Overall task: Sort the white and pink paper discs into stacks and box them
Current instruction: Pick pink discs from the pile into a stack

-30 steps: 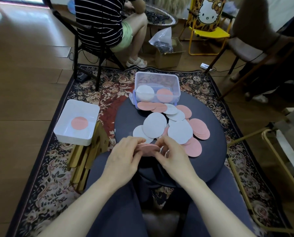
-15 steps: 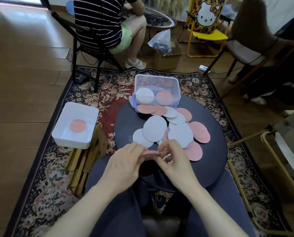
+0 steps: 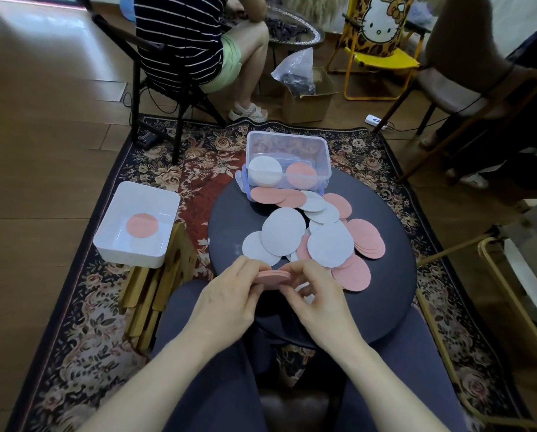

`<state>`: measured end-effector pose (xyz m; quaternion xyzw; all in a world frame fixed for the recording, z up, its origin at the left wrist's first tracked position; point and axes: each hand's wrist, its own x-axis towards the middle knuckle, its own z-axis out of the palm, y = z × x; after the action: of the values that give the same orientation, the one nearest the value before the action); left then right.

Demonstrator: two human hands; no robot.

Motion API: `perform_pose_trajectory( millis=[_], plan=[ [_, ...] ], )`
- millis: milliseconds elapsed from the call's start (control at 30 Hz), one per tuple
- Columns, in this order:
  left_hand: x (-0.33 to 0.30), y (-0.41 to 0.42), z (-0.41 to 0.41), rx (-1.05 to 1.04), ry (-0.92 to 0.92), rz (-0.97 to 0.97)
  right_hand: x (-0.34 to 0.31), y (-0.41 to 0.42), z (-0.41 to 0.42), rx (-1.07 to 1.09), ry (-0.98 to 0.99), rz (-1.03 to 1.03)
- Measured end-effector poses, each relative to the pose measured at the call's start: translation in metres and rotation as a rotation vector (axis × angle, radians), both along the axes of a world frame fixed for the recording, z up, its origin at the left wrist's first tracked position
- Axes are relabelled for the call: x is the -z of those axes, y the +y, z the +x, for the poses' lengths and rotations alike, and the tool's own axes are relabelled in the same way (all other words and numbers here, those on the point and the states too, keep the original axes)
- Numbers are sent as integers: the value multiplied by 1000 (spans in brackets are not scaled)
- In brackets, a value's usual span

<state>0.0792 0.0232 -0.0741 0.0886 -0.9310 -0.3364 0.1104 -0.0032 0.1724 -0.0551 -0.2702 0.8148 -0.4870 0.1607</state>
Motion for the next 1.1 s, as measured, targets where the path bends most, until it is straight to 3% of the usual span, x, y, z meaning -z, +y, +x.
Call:
perform_pose_trajectory(
  millis=[400,467,633,800,933,1100],
  plan=[
    [1,8,-1,-56,-26,0,6,6,4,-1,22,50],
    [-1,9,-1,-82,-5,105,3,5,3,22,-9,15],
    [-19,12,-12,-307,147,583,-8,1,-10,158,-238,-189],
    [-35,12,-49,-349,261,752,-22,-9,-35,271,-363,-386],
    [-38,3,-95,-367,266,871,-29,-22,-64,271,-300,-411],
    [-47,-31,-157,-373,286,868,-32,-31,-122,268,-25,-289]
  ],
)
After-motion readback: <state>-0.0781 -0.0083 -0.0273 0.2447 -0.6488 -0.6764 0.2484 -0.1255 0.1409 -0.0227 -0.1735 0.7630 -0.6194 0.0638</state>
